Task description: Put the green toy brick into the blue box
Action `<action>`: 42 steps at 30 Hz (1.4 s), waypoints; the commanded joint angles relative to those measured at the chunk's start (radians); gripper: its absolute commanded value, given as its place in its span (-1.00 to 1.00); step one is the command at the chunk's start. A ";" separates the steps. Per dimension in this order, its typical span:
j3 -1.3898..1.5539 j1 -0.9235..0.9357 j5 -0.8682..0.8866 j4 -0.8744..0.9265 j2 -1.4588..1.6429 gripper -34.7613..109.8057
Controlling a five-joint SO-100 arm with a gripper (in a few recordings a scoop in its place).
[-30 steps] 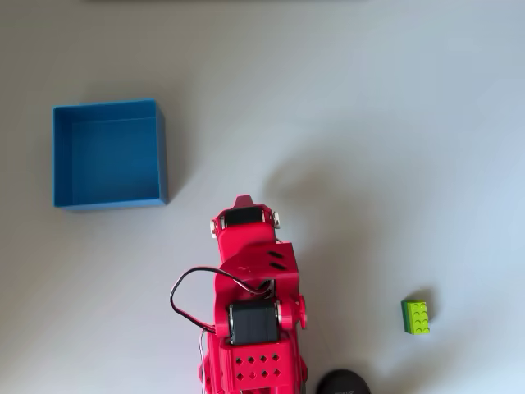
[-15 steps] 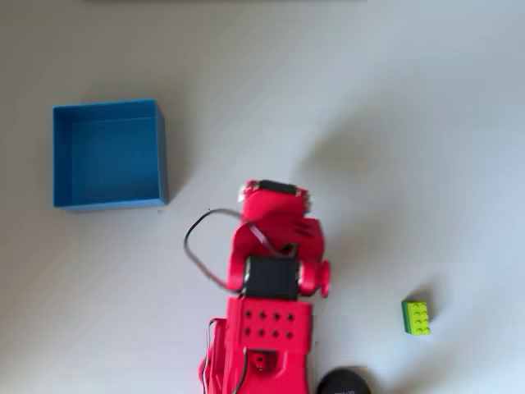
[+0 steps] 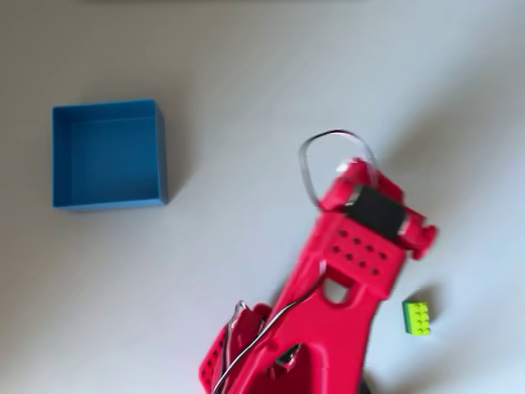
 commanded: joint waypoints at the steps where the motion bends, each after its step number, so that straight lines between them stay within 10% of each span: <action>1: -0.074 0.083 -0.032 0.012 -0.009 -0.40; 7: -0.097 0.170 -0.041 0.011 -0.034 0.01; 42: -0.018 0.586 -0.092 0.012 -0.284 -0.01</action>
